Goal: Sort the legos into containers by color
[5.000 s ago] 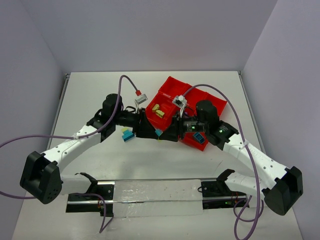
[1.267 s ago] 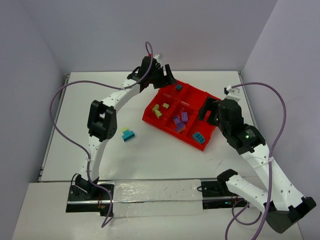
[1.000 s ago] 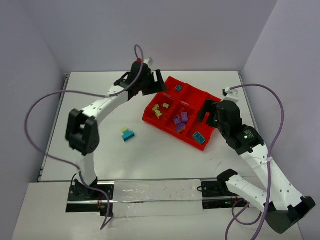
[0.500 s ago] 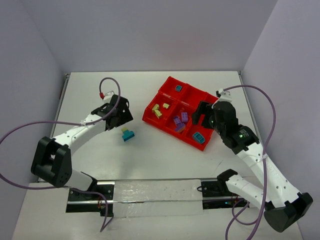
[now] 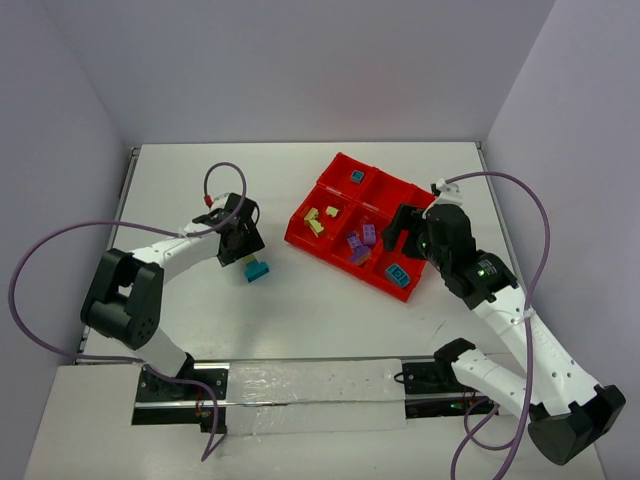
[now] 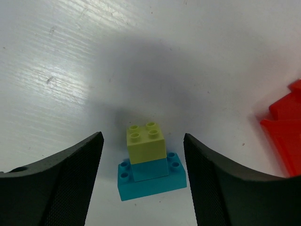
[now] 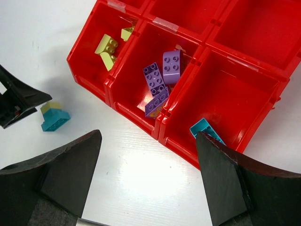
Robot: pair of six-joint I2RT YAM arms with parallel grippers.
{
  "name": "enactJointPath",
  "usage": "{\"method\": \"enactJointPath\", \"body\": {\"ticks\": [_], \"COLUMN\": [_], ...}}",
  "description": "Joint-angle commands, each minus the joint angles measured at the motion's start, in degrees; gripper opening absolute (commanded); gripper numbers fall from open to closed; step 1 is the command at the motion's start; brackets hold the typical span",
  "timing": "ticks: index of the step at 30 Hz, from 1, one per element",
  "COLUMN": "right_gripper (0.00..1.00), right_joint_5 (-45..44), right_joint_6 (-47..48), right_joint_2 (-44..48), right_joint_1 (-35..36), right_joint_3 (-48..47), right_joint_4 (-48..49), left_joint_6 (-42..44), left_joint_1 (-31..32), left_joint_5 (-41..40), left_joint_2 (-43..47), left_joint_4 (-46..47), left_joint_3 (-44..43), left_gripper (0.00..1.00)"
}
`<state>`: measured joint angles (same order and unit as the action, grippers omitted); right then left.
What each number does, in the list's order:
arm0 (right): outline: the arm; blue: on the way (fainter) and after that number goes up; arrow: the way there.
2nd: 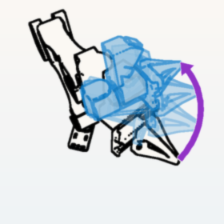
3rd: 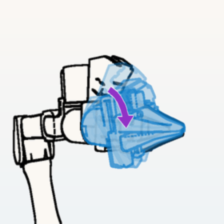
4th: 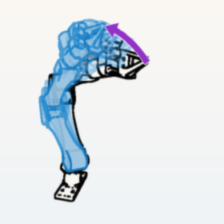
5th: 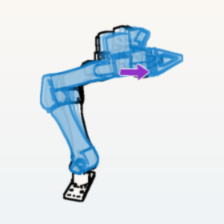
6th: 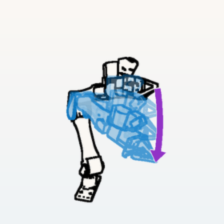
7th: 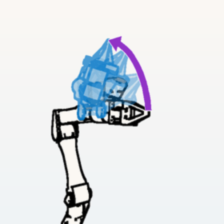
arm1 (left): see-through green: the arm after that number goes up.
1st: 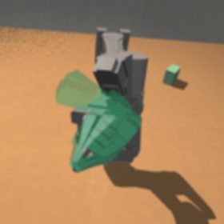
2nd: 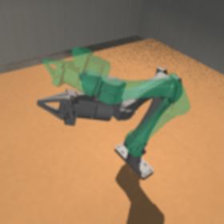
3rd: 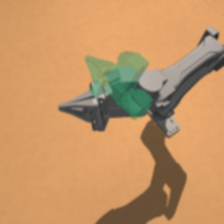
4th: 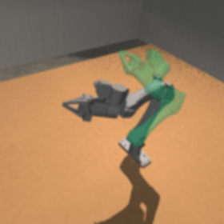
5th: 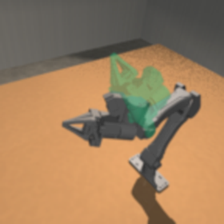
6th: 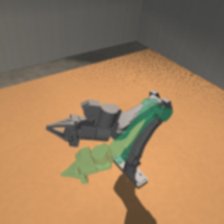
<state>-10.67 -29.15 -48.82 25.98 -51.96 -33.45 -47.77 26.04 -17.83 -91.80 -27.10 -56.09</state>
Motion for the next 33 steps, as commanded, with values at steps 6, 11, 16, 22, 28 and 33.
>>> {"method": "enactJointPath", "body": {"ticks": [6, 11, 16, 22, 28, 33], "right_gripper": [0.88, 0.88, 0.88, 0.87, 0.87, 0.87], "right_joint_5": [-0.02, 0.21, 0.30, 1.41, 12.49, 16.23], "right_joint_6": [-0.65, -0.74, -0.91, -0.90, -2.33, -5.07], "right_joint_2": [1.09, 0.74, 0.48, 0.20, -1.35, -6.46], "right_joint_1": [0.04, -0.05, 0.04, 0.04, 1.27, 9.79], "right_joint_3": [-0.33, -0.50, -0.68, -0.68, 1.02, 1.21], "right_joint_4": [2.04, 2.34, 2.52, 2.55, 8.16, 16.29], "left_joint_6": [-0.53, -0.57, -0.92, -0.39, 0.29, -4.08], "left_joint_1": [-0.29, -0.20, -0.20, -0.19, -0.41, -0.57], "left_joint_5": [3.43, 4.99, 4.65, 3.87, 9.85, 17.17], "left_joint_2": [-2.32, -3.30, -3.21, -0.92, 6.05, 11.99], "left_joint_4": [3.46, 3.90, 4.08, 2.37, 1.32, 4.38], "left_joint_3": [0.37, 0.90, 0.98, -0.96, -3.46, -3.54], "left_gripper": [0.65, 0.61, 0.49, 0.23, 0.00, 0.00]}}
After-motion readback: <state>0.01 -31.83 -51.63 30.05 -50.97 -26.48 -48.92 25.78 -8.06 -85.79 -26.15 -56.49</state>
